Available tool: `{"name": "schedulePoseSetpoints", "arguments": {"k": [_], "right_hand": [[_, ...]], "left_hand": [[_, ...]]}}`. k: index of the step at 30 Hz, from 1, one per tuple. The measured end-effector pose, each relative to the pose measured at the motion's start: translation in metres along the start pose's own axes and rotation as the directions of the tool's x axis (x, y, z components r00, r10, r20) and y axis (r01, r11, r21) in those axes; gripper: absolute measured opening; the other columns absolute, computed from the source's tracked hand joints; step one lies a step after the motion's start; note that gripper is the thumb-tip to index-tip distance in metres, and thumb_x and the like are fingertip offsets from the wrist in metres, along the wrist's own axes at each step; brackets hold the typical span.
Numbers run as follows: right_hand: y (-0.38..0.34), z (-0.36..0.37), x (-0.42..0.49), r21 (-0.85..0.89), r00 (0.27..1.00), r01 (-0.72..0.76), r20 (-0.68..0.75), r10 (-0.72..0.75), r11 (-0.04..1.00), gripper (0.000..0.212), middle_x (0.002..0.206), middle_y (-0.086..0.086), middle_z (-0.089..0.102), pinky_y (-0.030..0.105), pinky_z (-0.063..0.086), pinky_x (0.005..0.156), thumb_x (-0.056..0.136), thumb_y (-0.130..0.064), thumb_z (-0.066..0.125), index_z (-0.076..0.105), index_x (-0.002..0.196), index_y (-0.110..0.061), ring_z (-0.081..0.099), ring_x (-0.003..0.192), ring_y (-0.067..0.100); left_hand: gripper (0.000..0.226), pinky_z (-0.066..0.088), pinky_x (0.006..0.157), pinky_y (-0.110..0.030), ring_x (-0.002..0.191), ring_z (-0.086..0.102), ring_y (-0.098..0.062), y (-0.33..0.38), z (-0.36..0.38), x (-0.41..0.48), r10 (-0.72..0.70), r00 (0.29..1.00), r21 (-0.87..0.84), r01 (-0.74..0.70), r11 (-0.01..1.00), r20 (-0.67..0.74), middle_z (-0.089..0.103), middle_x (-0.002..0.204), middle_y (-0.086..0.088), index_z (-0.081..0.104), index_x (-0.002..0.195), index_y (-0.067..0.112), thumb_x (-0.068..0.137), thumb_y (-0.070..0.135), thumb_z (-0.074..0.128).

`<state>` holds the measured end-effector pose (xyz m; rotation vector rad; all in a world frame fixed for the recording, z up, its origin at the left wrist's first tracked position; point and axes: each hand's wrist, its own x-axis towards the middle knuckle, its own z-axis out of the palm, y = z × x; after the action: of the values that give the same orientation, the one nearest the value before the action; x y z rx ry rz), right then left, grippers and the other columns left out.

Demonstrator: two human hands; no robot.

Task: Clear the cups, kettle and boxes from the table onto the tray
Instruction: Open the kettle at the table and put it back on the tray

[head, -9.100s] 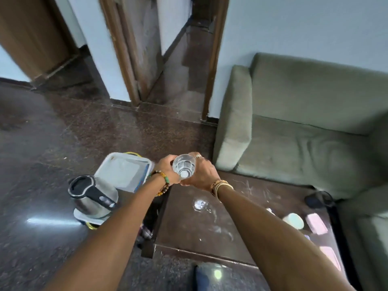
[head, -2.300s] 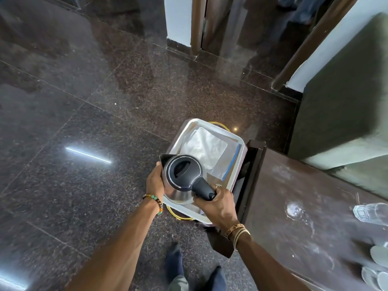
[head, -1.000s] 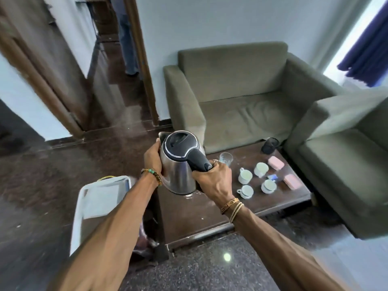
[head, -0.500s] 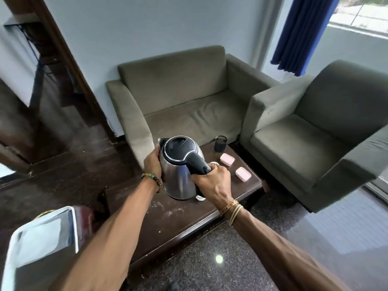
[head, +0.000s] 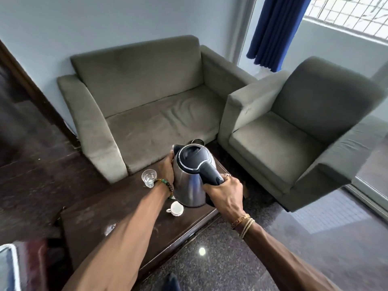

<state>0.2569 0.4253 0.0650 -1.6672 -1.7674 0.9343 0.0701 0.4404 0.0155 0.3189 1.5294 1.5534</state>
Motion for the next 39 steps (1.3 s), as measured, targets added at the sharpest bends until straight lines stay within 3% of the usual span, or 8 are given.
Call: {"name": "schedulePoseSetpoints", "arguments": {"k": [7, 11, 14, 20, 27, 34, 37, 39], "right_hand": [[0.002, 0.005, 0.051, -0.005, 0.999, -0.013, 0.040, 0.013, 1.000, 0.036, 0.061, 0.017, 0.062, 0.043, 0.053, 0.054, 0.057, -0.037, 0.069, 0.056, 0.060, -0.004, 0.061, 0.057, 0.033], [0.004, 0.019, 0.082, -0.008, 0.995, -0.012, 0.104, 0.013, 1.000, 0.029, 0.055, 0.014, 0.060, 0.038, 0.048, 0.047, 0.059, -0.031, 0.071, 0.055, 0.058, -0.007, 0.044, 0.045, 0.012], [0.009, 0.034, 0.109, -0.002, 0.986, 0.014, 0.168, -0.014, 1.000, 0.029, 0.054, 0.014, 0.060, 0.040, 0.052, 0.050, 0.057, -0.036, 0.067, 0.053, 0.056, -0.011, 0.050, 0.048, 0.028], [0.007, 0.062, 0.156, -0.047, 0.952, 0.126, 0.286, -0.107, 0.991, 0.032, 0.049, 0.001, 0.057, 0.025, 0.041, 0.046, 0.053, -0.048, 0.060, 0.055, 0.055, -0.016, 0.054, 0.048, 0.018], [-0.006, 0.096, 0.180, -0.039, 0.853, 0.279, 0.469, -0.229, 0.959, 0.036, 0.051, 0.012, 0.055, 0.042, 0.044, 0.055, 0.056, -0.041, 0.059, 0.053, 0.056, -0.006, 0.050, 0.060, 0.037], [-0.003, 0.129, 0.175, 0.053, 0.745, 0.314, 0.605, -0.281, 0.948, 0.047, 0.046, -0.004, 0.031, 0.023, 0.021, 0.044, 0.057, -0.048, 0.063, 0.032, 0.054, -0.012, 0.022, 0.050, 0.011], [0.002, 0.140, 0.167, 0.071, 0.665, 0.181, 0.726, -0.176, 0.981, 0.063, 0.045, -0.005, 0.040, 0.032, 0.032, 0.045, 0.066, -0.062, 0.069, 0.040, 0.055, -0.008, 0.032, 0.045, 0.009], [0.000, 0.144, 0.163, 0.010, 0.597, 0.121, 0.798, -0.080, 0.993, 0.075, 0.046, 0.003, 0.059, 0.025, 0.042, 0.048, 0.072, -0.079, 0.057, 0.052, 0.049, -0.008, 0.048, 0.043, 0.011]], "left_hand": [[0.052, 0.046, 0.102, -0.048, 0.105, 0.065, -0.024, 0.010, 0.025, 0.040, -0.052, 0.998, 0.014, 0.053, 0.999, -0.035, 0.074, 0.105, -0.008, 0.076, 0.087, 0.014, 0.071, 0.060, 0.058], [0.038, 0.048, 0.092, -0.042, 0.086, 0.062, -0.015, 0.002, 0.026, 0.066, -0.029, 0.994, -0.020, 0.027, 0.999, -0.104, 0.074, 0.094, -0.003, 0.076, 0.082, 0.014, 0.083, 0.048, 0.058], [0.044, 0.049, 0.098, -0.043, 0.100, 0.067, -0.022, -0.006, 0.023, 0.089, -0.073, 0.988, -0.103, 0.059, 0.993, -0.138, 0.073, 0.105, -0.009, 0.075, 0.099, 0.007, 0.086, 0.046, 0.059], [0.044, 0.046, 0.105, -0.044, 0.112, 0.063, -0.025, -0.011, 0.008, 0.120, -0.107, 0.942, -0.117, 0.073, 0.990, -0.317, 0.071, 0.111, -0.008, 0.074, 0.102, 0.011, 0.087, 0.050, 0.057], [0.031, 0.040, 0.109, -0.052, 0.106, 0.059, -0.028, -0.011, -0.022, 0.142, -0.151, 0.902, -0.273, 0.039, 0.961, -0.404, 0.065, 0.112, -0.017, 0.072, 0.085, 0.015, 0.087, 0.044, 0.061], [0.042, 0.045, 0.104, -0.053, 0.096, 0.061, -0.025, -0.026, -0.055, 0.144, -0.185, 0.855, -0.395, -0.025, 0.918, -0.485, 0.068, 0.111, -0.022, 0.073, 0.096, 0.001, 0.079, 0.038, 0.071], [0.034, 0.050, 0.099, -0.048, 0.091, 0.066, -0.022, -0.041, -0.069, 0.138, -0.169, 0.866, -0.375, -0.023, 0.927, -0.471, 0.073, 0.103, -0.017, 0.077, 0.092, 0.005, 0.084, 0.036, 0.066], [0.036, 0.051, 0.097, -0.048, 0.092, 0.068, -0.023, -0.050, -0.077, 0.133, -0.158, 0.872, -0.325, -0.001, 0.946, -0.464, 0.074, 0.101, -0.016, 0.077, 0.093, 0.005, 0.084, 0.039, 0.065]]}}
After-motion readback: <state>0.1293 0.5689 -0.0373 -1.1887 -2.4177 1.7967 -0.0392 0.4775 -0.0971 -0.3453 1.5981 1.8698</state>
